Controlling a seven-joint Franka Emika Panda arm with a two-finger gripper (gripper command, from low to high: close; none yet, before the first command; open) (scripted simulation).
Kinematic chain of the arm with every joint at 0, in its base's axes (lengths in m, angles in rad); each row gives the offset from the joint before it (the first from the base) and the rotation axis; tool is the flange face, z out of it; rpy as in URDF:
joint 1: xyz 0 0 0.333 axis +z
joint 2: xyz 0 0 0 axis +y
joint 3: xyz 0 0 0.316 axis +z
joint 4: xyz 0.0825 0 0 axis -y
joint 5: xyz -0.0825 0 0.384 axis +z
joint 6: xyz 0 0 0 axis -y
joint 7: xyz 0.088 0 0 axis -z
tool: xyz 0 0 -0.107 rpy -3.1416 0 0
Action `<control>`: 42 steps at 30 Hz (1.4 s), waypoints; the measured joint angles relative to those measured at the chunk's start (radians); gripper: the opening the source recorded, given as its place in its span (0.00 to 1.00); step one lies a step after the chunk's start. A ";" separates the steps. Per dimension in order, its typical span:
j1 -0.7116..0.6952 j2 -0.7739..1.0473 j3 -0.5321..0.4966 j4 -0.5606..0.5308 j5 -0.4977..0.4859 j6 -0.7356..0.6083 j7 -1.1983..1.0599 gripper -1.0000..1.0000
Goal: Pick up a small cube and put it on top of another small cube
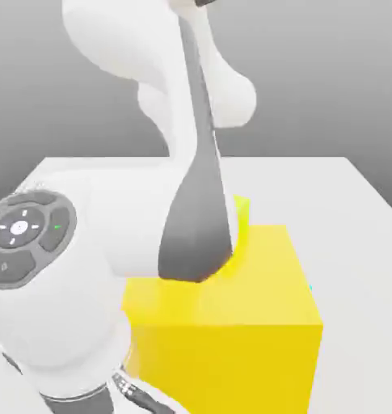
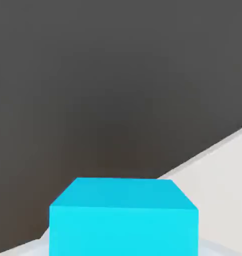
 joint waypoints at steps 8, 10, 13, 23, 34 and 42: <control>0.070 -0.050 0.190 -0.021 0.115 -0.050 -0.187 0.00; 0.086 -0.067 0.246 -0.038 0.159 -0.054 -0.237 0.00; 0.096 -0.105 0.333 -0.088 0.235 -0.044 -0.293 0.00; 0.094 -0.364 0.418 -0.427 0.476 0.113 -0.188 0.00; 0.183 -0.707 0.474 -0.808 0.657 0.288 -0.013 0.00; 0.218 -0.925 0.572 -1.093 0.696 0.458 0.181 0.00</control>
